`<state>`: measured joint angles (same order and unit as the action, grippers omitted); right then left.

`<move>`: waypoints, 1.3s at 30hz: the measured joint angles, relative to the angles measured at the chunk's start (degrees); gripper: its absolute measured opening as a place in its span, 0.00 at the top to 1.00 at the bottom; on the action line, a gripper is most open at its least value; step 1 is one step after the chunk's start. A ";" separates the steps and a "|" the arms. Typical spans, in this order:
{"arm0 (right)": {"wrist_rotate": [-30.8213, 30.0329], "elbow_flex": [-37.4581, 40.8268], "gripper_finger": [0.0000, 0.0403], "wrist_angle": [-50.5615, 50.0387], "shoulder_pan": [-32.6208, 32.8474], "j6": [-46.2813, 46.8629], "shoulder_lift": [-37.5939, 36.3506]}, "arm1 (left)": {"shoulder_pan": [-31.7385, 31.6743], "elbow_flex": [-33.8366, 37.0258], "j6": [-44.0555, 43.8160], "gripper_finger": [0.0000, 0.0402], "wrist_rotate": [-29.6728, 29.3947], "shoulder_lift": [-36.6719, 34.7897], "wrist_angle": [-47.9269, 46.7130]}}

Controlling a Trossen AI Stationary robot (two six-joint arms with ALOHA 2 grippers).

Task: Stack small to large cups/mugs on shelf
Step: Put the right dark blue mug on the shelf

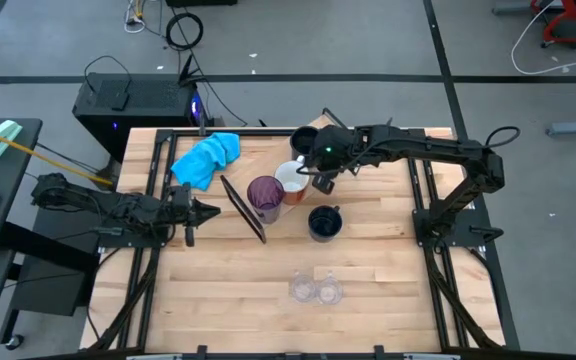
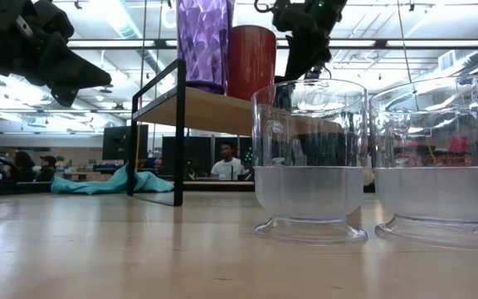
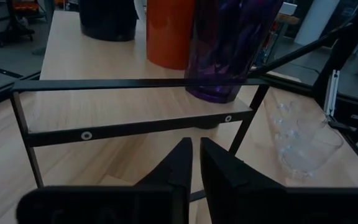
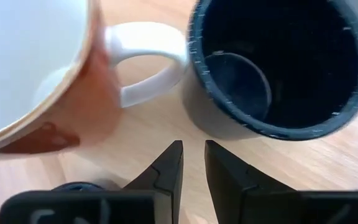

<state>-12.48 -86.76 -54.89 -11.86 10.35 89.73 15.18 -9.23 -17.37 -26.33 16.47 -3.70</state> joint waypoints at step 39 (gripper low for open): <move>-2.50 6.45 0.93 6.05 -1.22 3.12 0.46 | 0.00 0.00 0.04 0.91 0.00 0.00 0.02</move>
<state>-14.98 -80.31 -48.84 -13.07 13.47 90.19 15.18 -9.23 -17.32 -26.33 16.47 -3.68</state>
